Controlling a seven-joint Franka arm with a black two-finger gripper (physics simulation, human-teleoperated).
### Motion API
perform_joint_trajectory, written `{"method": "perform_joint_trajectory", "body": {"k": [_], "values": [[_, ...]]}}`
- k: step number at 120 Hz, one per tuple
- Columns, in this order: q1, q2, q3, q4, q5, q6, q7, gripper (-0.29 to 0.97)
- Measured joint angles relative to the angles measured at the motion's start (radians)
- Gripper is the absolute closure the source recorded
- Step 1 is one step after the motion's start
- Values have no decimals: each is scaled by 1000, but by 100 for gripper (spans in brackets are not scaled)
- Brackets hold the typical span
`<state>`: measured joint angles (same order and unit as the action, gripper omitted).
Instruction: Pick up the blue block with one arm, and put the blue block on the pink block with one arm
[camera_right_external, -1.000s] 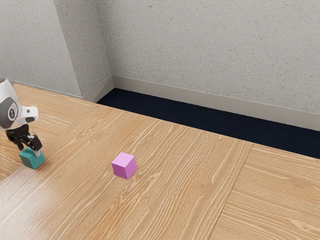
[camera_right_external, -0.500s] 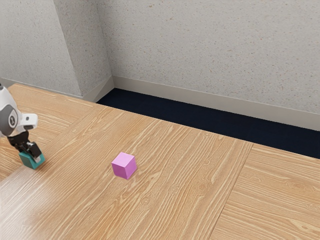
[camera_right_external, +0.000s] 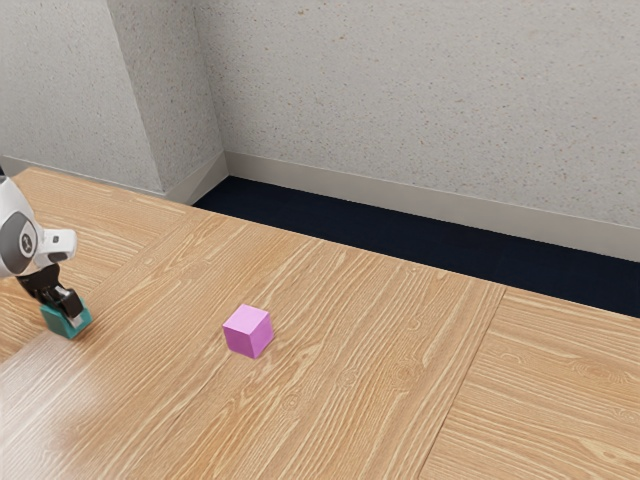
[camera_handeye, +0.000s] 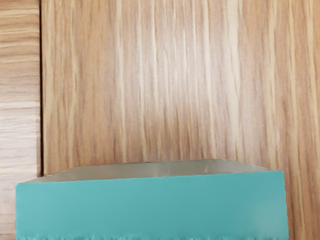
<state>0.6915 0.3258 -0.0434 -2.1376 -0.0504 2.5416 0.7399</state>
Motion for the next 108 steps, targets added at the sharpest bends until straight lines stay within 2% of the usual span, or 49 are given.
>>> {"method": "perform_joint_trajectory", "body": {"k": [12, 27, 32, 42, 50, 76, 93, 108], "values": [[-23, -64, 0, -14, 4, 1, 2, 31], [-132, -253, 0, -83, 6, 0, -9, 31], [-190, -284, 3, -92, 6, -1, -18, 30], [-396, -304, 91, -93, 6, -3, -49, 31], [-523, -308, 123, -93, 7, -3, -79, 31], [-809, -309, 136, -93, 11, -5, -199, 31], [-910, -306, 134, -93, 16, -19, -316, 30], [-909, -304, 129, -97, 19, -28, -402, 31]]}}
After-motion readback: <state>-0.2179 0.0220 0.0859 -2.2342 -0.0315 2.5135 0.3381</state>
